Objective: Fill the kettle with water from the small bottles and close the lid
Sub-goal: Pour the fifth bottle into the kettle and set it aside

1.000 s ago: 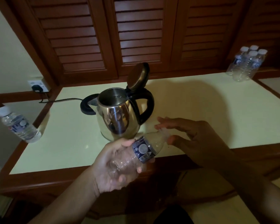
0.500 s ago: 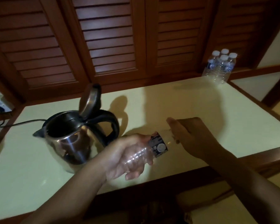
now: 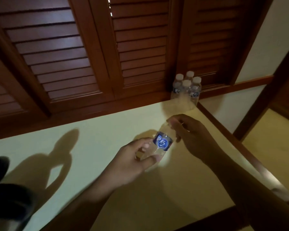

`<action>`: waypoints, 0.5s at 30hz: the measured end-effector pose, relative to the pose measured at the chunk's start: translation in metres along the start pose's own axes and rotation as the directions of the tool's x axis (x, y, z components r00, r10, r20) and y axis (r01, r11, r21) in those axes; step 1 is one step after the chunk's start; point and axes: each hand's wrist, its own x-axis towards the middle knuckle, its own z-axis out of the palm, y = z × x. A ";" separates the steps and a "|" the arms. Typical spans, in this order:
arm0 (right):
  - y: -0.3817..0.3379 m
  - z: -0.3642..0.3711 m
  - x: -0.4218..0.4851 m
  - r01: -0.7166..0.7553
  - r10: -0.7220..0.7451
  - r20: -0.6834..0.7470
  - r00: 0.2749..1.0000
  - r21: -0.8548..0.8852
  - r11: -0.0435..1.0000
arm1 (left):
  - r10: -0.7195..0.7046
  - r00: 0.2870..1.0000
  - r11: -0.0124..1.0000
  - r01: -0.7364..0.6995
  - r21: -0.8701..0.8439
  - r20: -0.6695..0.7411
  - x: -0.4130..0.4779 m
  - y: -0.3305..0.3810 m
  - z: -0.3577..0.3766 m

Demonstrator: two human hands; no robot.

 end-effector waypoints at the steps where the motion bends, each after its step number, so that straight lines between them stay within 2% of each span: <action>1: 0.006 -0.007 0.007 0.024 -0.024 -0.002 1.000 0.020 1.000 | -0.008 1.000 1.000 0.007 -0.007 -0.012 0.011 0.002 0.006; 6: 0.036 -0.030 0.036 0.061 -0.053 -0.069 0.996 0.121 0.991 | 0.027 0.998 0.999 -0.025 0.045 -0.050 0.069 0.015 0.037; 9: 0.062 -0.037 0.049 0.026 -0.004 -0.102 0.995 0.223 0.974 | 0.009 0.994 1.000 -0.009 -0.005 -0.105 0.103 0.016 0.057; 11: 0.081 -0.040 0.052 -0.022 0.055 -0.144 0.988 0.221 0.975 | 0.003 0.990 0.999 -0.008 -0.032 -0.141 0.126 0.013 0.070; 13: 0.099 -0.043 0.051 -0.063 0.089 -0.205 0.975 0.132 0.989 | 0.010 0.984 0.999 -0.019 -0.046 -0.179 0.147 0.015 0.084; 15: 0.119 -0.045 0.049 -0.085 0.054 -0.223 0.973 -0.133 0.987 | 0.018 0.976 0.997 -0.033 -0.064 -0.217 0.165 0.017 0.097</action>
